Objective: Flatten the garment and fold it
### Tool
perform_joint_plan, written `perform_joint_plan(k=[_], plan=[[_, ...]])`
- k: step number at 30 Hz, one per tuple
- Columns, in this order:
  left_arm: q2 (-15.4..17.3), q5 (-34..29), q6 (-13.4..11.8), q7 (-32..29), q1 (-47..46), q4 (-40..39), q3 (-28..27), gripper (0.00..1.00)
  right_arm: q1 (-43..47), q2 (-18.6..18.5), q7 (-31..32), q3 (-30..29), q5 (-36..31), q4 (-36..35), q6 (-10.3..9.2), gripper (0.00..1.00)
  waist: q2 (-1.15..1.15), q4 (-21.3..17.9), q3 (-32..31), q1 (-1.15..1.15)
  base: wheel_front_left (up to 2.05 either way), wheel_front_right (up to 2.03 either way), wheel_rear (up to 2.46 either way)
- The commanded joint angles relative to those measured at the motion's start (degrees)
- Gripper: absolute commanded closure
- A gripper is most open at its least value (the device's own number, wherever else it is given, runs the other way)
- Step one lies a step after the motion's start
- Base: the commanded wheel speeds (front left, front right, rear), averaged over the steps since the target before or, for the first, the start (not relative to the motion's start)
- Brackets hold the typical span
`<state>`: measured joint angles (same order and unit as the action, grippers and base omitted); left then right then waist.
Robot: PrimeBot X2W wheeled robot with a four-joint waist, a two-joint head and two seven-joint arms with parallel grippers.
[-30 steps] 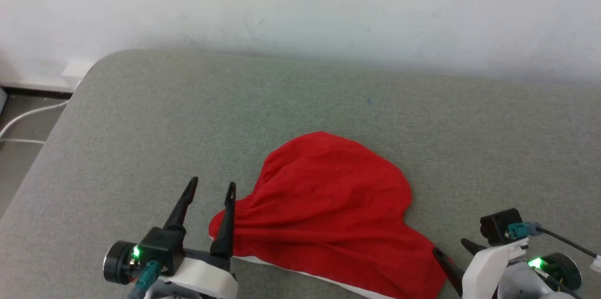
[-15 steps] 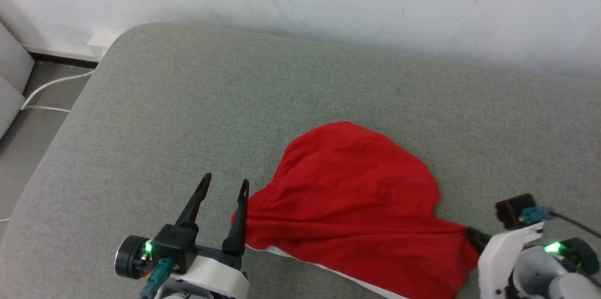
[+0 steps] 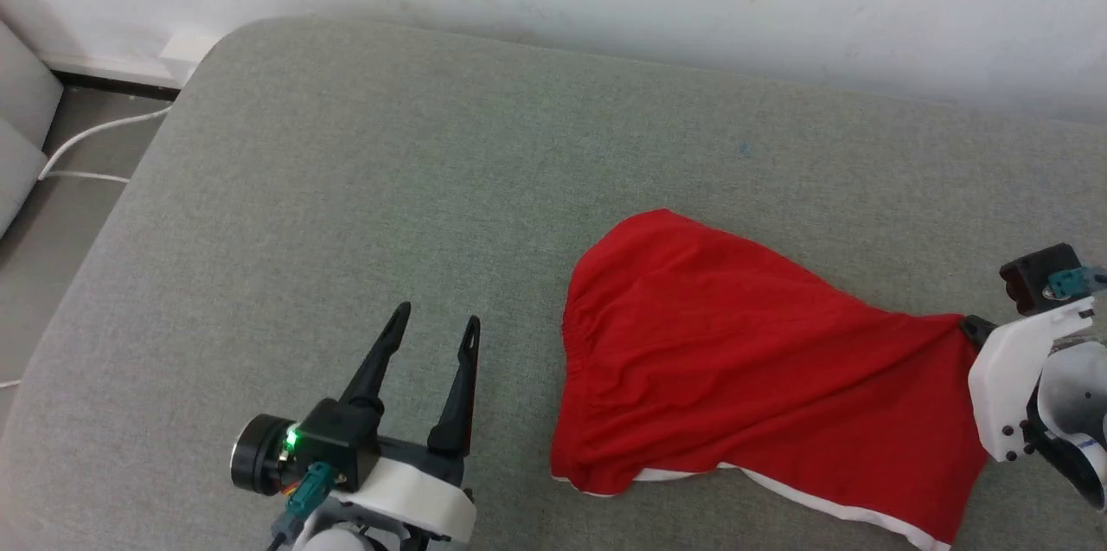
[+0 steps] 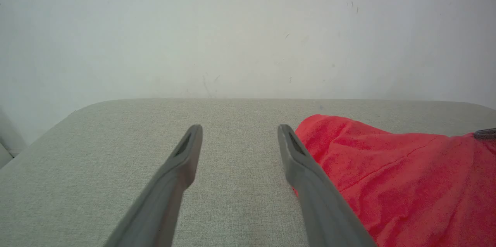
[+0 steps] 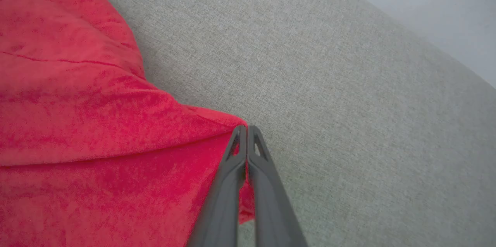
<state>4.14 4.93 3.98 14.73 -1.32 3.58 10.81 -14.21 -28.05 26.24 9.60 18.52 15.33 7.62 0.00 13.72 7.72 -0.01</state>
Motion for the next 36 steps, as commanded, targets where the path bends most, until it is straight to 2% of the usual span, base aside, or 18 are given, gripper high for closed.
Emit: perform_joint_plan(k=[1, 3, 4, 5, 10, 15, 21, 25, 31, 34, 36], plan=[[-0.2, -0.5, 0.3, 0.3, -1.0, 0.2, 0.0, 0.00, -1.8, -0.7, -0.5, 1.3, -0.4, 1.8, -0.13, 1.00, 0.00, 0.4, 0.5, 0.01, 0.00, 0.00, 0.00], [-0.4, -0.5, 0.5, 0.3, -1.1, 0.4, 0.0, 0.00, -3.9, -1.2, -2.2, 2.7, -1.0, 5.0, -0.13, 1.00, 0.00, 0.6, 0.6, 0.01, 0.00, 0.00, 0.00], [-0.4, -0.4, 0.5, 0.3, -1.2, 0.5, -0.1, 0.00, -4.9, -1.3, -3.6, 3.0, -1.5, 6.7, -0.13, 0.74, 0.00, 0.7, 0.6, 0.01, 0.00, 0.00, 0.00], [-0.5, -0.4, 0.5, 0.3, -1.2, 0.6, -0.1, 0.00, -5.7, -1.3, -4.8, 3.4, -2.0, 8.4, -0.13, 0.00, 0.00, 0.7, 0.5, 0.01, 0.00, 0.00, 0.00], [-0.7, 0.1, 0.6, 0.3, -0.6, 0.8, -0.5, 0.00, -7.3, 0.4, -12.3, 3.0, -3.1, 13.9, -0.13, 0.00, 0.00, 0.2, -1.2, 0.01, 0.00, 0.00, 0.00], [-0.9, 0.8, 0.8, 0.3, 1.3, 0.7, -1.7, 0.00, -6.2, 2.7, -20.7, -0.5, -3.8, 13.5, -0.13, 0.00, 0.00, -2.1, -4.0, 0.01, 0.00, 0.00, 0.00], [-1.0, 2.2, 1.3, 0.3, 3.4, -0.4, -3.8, 0.00, -1.3, 6.7, -31.4, -5.8, -4.0, 6.7, -0.13, 0.00, 0.00, -5.5, -6.6, 0.01, 0.00, 0.00, 0.00], [-1.1, 2.9, 1.6, 0.3, 5.0, -1.2, -4.9, 0.00, 4.2, 10.6, -36.7, -9.7, -5.0, 0.8, -0.13, 0.00, 0.00, -7.5, -7.8, 0.01, 0.00, 0.00, 0.00], [0.1, 3.2, 2.7, 0.3, 7.9, -0.7, -4.3, 0.00, 14.0, 18.9, -39.8, -14.6, -7.2, -8.6, -0.13, 0.00, 0.00, -10.0, -9.0, 0.01, 0.00, 0.00, 0.00], [2.7, 4.4, 3.2, -0.9, 9.2, 1.6, -0.9, 0.00, 18.4, 22.3, -39.8, -15.7, -8.5, -11.7, -0.13, 0.00, 0.00, -11.1, -8.8, 0.01, 0.00, 0.00, 0.00], [4.7, 6.2, 3.4, -4.7, 9.6, 2.4, 1.9, 0.00, 20.3, 23.6, -39.6, -16.1, -8.7, -13.0, -0.13, 0.00, 0.00, -11.9, -8.4, 0.01, 0.00, 0.00, 0.00]])
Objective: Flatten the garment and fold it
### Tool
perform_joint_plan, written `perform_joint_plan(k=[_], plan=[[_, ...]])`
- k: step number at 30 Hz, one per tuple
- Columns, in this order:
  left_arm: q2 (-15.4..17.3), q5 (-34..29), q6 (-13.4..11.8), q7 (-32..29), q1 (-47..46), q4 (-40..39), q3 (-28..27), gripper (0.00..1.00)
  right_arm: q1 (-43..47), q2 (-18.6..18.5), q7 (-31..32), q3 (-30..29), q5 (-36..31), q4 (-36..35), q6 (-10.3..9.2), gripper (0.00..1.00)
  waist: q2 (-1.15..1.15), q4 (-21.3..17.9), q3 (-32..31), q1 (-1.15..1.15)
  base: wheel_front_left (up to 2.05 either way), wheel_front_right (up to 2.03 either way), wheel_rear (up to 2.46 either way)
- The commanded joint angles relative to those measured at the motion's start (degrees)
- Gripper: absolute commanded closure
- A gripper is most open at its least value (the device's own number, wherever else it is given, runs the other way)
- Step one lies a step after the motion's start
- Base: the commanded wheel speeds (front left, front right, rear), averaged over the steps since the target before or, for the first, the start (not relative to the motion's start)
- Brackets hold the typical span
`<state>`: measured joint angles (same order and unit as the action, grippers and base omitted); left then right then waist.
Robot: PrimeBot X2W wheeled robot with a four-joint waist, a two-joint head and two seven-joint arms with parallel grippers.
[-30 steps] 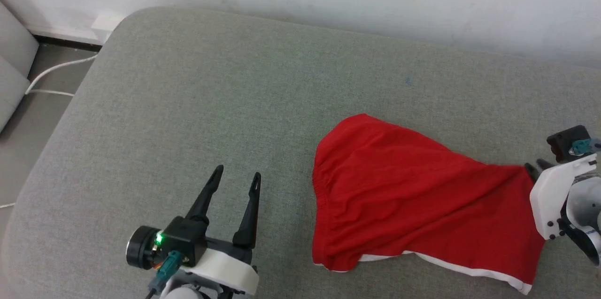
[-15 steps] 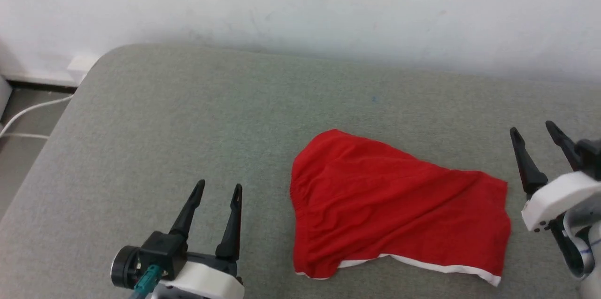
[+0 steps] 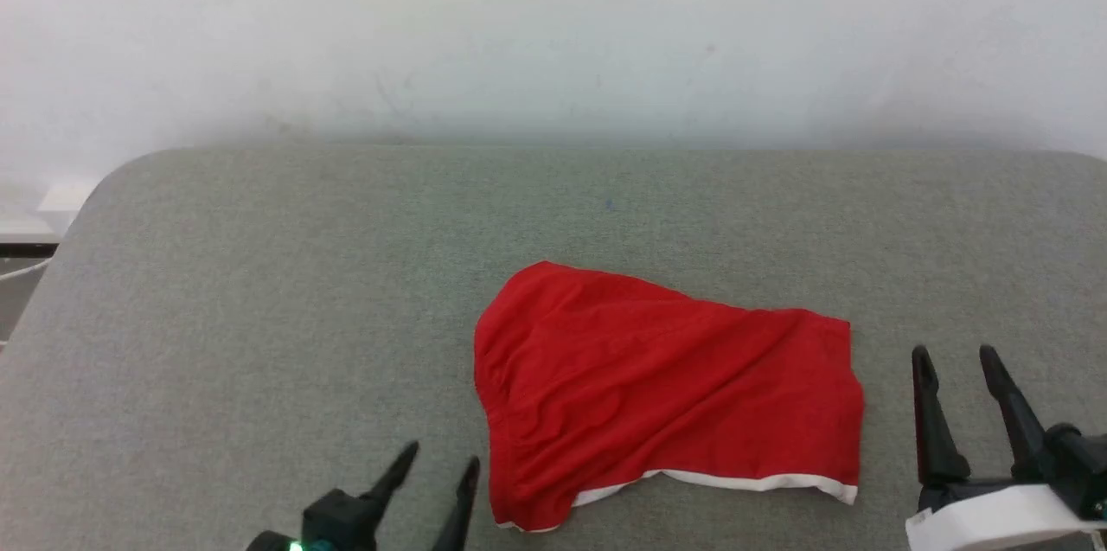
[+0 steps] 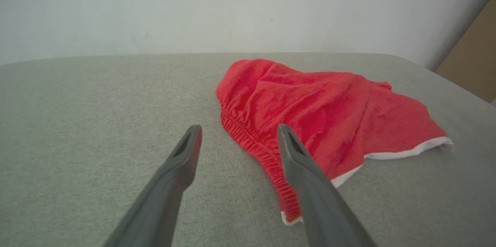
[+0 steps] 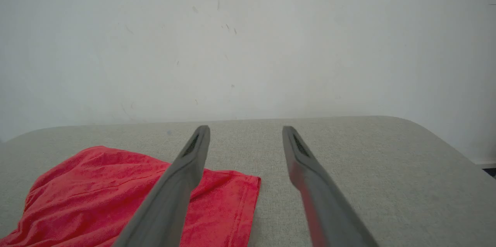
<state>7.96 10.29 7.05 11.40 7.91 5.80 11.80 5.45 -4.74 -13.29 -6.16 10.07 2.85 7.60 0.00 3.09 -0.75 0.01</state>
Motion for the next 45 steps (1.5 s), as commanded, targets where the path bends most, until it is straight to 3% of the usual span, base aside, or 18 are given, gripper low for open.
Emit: perform_joint_plan(k=[1, 5, 9, 13, 19, 31, 32, 33, 39, 45], plan=[[2.0, 1.9, 0.4, -3.7, 0.6, 0.3, 2.5, 0.00, 1.3, 0.7, 0.2, -0.3, -0.5, -0.8, -0.11, 0.00, 0.00, -1.6, 0.3, -0.01, 0.00, 0.00, 0.00], [7.0, 7.4, 0.4, -13.1, 0.6, -1.6, 9.0, 0.00, 2.1, 1.3, 0.9, -0.2, -1.0, -1.0, -0.11, 0.00, 0.00, -2.6, 1.1, -0.01, 0.00, 0.00, 0.00], [9.7, 10.6, 0.4, -19.6, 0.2, -3.9, 11.2, 0.00, 1.7, 1.6, 1.2, -1.0, -1.3, -1.0, -0.11, 0.00, 0.00, -3.0, 2.1, -0.01, 0.00, 0.00, 0.00], [9.6, 10.8, -0.7, -22.8, -0.9, -3.4, 11.3, 0.00, 1.0, 1.7, 1.5, -0.9, -1.7, -0.9, -0.11, 0.00, 0.00, -3.4, 3.4, -0.01, 0.00, 0.00, 0.00], [7.8, 10.0, -3.4, -21.7, -3.8, -0.6, 10.6, 0.00, 0.1, 1.8, 1.8, -0.8, -2.0, -0.8, -0.11, 0.00, 0.00, -4.0, 5.6, -0.01, 0.00, 0.00, 0.00], [7.0, 9.2, -4.2, -24.9, -5.9, 5.9, 12.8, 0.00, -1.5, 1.9, 1.7, -0.6, -1.9, -0.3, -0.11, 0.00, 0.00, -4.4, 8.3, -0.01, 0.00, 0.00, 0.00], [7.0, 9.2, -4.1, -25.6, -5.9, 6.3, 13.1, 0.55, -1.5, 1.9, 1.7, -0.5, -1.9, -0.2, -0.11, 0.00, 0.00, -4.3, 8.4, -0.01, 0.00, 0.00, 0.00], [7.0, 9.3, -4.1, -26.1, -5.9, 6.6, 13.3, 1.00, -1.6, 1.9, 1.8, -0.4, -2.0, -0.1, -0.11, 0.00, 0.00, -4.3, 8.4, -0.01, 0.00, 0.00, 0.00], [6.7, 9.8, -5.4, -24.3, -5.7, 6.2, 12.3, 1.00, -0.7, 1.5, 4.4, 1.9, -2.6, 0.2, -0.11, 0.00, 0.00, -3.4, 7.0, -0.01, 0.00, 0.00, 0.00], [6.6, 10.0, -7.3, -19.8, -5.7, 2.6, 10.2, 1.00, 2.5, -4.3, 16.8, 10.4, 0.7, -0.8, -0.11, 0.00, 0.00, -2.3, 5.5, -0.01, 0.00, 0.00, 0.00]])
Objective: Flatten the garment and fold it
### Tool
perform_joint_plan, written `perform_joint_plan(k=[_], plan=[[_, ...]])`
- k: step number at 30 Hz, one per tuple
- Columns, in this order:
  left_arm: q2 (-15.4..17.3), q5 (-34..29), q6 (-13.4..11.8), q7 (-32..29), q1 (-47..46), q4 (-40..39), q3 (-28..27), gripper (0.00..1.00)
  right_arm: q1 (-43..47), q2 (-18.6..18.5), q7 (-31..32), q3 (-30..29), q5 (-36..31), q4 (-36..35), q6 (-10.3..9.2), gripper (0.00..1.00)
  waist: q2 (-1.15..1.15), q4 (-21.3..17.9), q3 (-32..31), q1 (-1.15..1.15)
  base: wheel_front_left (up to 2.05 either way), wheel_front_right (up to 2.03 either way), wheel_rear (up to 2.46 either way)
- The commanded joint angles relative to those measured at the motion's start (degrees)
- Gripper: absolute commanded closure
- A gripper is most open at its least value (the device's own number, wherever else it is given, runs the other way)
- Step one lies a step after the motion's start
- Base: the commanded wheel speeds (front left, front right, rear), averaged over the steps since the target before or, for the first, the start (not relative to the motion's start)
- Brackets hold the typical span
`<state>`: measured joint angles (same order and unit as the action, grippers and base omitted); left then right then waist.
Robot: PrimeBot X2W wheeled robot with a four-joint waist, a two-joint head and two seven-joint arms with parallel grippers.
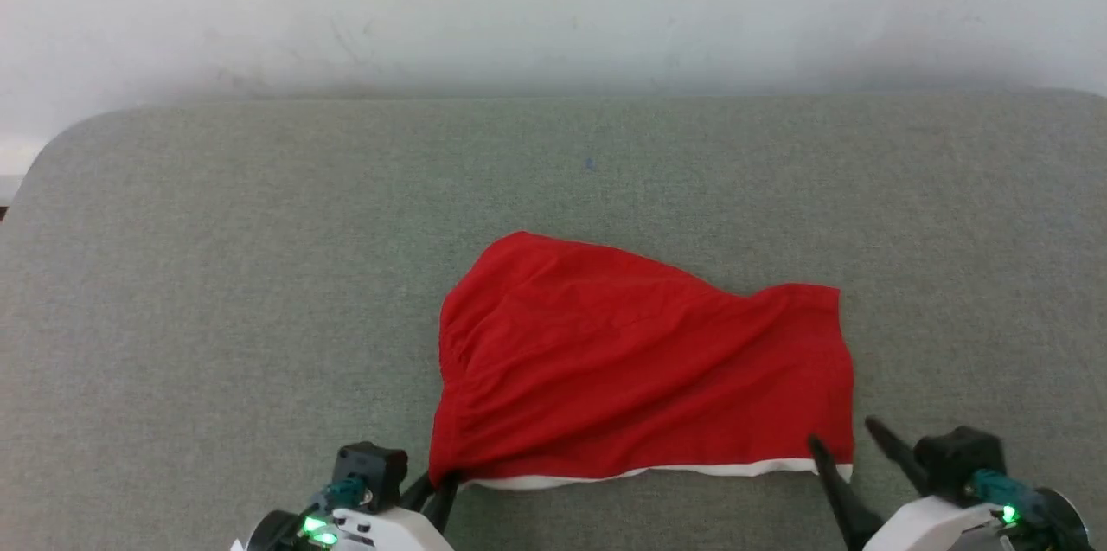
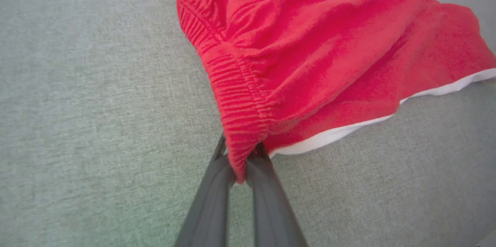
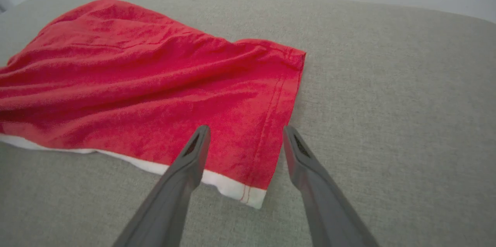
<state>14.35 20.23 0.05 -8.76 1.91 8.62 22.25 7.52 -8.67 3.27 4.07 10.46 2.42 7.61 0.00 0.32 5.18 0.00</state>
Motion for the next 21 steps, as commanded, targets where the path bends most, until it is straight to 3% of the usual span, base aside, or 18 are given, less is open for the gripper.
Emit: perform_joint_plan(k=[1, 8, 21], plan=[[0.3, 0.0, -0.5, 0.9, 0.2, -0.9, -0.5, 1.00, 0.8, -1.8, 2.6, 1.6, 0.6, -0.8, -0.12, 0.00, 0.00, 0.6, -0.5, 0.00, 0.00, 0.00, 0.00], [0.4, -0.5, -1.2, 2.0, -0.5, -5.0, -0.5, 1.00, 1.2, -8.4, 14.4, 6.8, 1.7, -2.5, -0.12, 0.00, 0.00, 1.8, -0.2, 0.00, 0.00, 0.00, 0.00], [1.1, -0.8, -0.1, -0.4, -1.0, -6.7, 2.1, 1.00, -4.4, -12.1, 18.6, 11.5, -0.3, 4.2, -0.12, 0.00, 0.00, 3.7, 2.1, 0.00, 0.00, 0.00, 0.00]])
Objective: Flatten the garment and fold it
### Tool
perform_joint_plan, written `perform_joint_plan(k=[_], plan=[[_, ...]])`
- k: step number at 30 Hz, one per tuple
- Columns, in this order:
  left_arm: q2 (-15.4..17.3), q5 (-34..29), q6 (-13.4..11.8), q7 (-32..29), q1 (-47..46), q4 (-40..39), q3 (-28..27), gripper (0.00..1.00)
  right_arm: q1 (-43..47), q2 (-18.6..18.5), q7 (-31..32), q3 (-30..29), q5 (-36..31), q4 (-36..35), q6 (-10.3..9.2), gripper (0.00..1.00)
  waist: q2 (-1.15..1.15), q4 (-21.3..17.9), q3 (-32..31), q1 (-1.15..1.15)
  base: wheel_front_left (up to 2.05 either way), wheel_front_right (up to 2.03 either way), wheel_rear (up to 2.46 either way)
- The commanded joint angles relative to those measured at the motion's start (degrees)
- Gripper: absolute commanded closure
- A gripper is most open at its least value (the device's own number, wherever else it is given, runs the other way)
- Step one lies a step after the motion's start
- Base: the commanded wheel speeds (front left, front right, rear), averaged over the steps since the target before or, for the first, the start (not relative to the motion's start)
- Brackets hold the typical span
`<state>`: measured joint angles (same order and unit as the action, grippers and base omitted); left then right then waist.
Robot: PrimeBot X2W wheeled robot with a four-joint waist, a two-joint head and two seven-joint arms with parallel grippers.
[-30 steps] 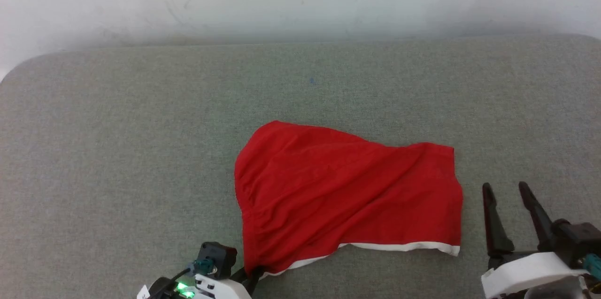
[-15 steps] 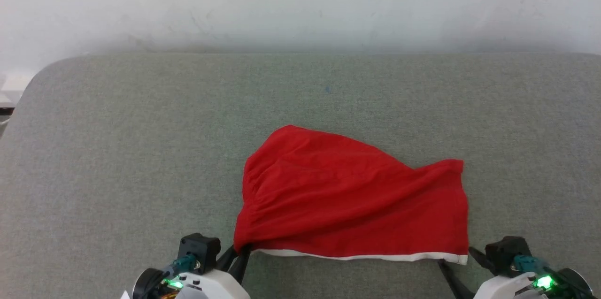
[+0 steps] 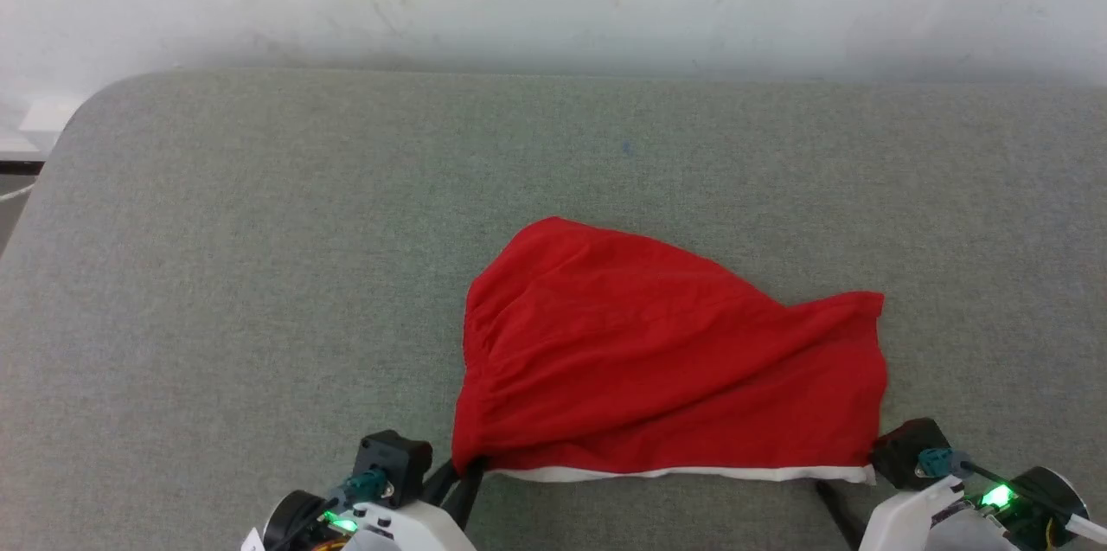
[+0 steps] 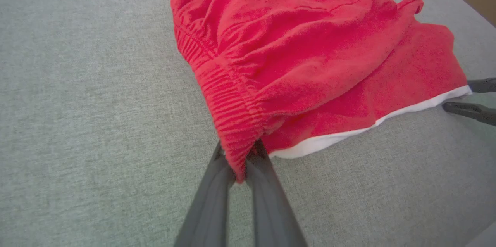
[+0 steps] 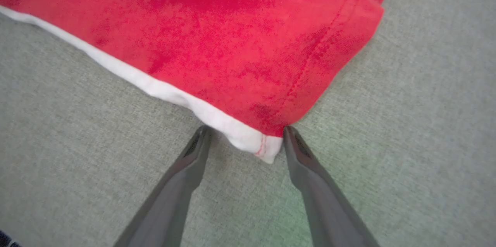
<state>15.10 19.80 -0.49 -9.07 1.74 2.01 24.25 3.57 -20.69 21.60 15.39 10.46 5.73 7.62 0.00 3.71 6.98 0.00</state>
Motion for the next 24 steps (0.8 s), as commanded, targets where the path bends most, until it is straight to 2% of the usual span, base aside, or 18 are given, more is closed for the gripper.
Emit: perform_joint_plan(k=[1, 2, 3, 4, 5, 14, 19, 24], plan=[[0.5, -0.3, 0.7, -0.5, -0.8, 0.1, 0.3, 1.00, -0.7, -0.1, 0.0, 0.2, -0.4, 1.3, -0.13, 0.00, 0.00, 0.4, 0.4, 0.00, 0.00, 0.00, 0.00], [0.7, -0.2, 0.8, -0.9, -0.8, 0.2, 0.5, 1.00, -0.9, 0.0, -0.2, 0.2, -0.5, 1.7, -0.13, 0.00, 0.00, 0.6, 0.4, 0.00, 0.00, 0.00, 0.00], [0.8, -0.1, 0.9, -1.2, -0.8, 0.2, 0.6, 1.00, -1.0, 0.0, -0.4, 0.3, -0.6, 2.1, -0.13, 0.21, 0.00, 0.7, 0.5, 0.00, 0.00, 0.00, 0.00], [1.0, -0.1, 0.9, -1.5, -0.8, 0.3, 0.7, 1.00, -1.1, 0.0, -0.5, 0.3, -0.6, 2.4, -0.13, 0.58, 0.00, 0.7, 0.4, 0.00, 0.00, 0.00, 0.00], [1.1, -0.1, 1.0, -1.8, -0.8, 0.3, 0.8, 1.00, -1.2, -0.1, -0.8, 0.5, -0.7, 2.7, -0.13, 1.00, 0.00, 0.8, 0.3, 0.00, 0.00, 0.00, 0.00], [3.3, 0.2, 0.8, -2.8, 0.1, 0.0, 0.3, 1.00, -0.4, -0.5, -4.4, -1.8, -0.9, 0.4, -0.13, 1.00, 0.00, -0.4, -3.8, 0.00, 0.00, 0.00, 0.00], [5.6, 1.5, 1.7, -5.6, 0.9, -3.0, -0.1, 1.00, -0.1, -2.2, -6.0, -3.7, 0.2, -5.8, -0.13, 1.00, 0.00, -1.8, -6.7, 0.00, 0.00, 0.00, 0.00], [8.6, 2.8, 2.2, -9.7, 0.1, -10.9, -1.6, 1.00, -2.0, -4.6, -6.1, -5.8, 2.7, -13.7, -0.13, 1.00, 0.00, -2.9, -9.0, 0.00, 0.00, 0.00, 0.00]])
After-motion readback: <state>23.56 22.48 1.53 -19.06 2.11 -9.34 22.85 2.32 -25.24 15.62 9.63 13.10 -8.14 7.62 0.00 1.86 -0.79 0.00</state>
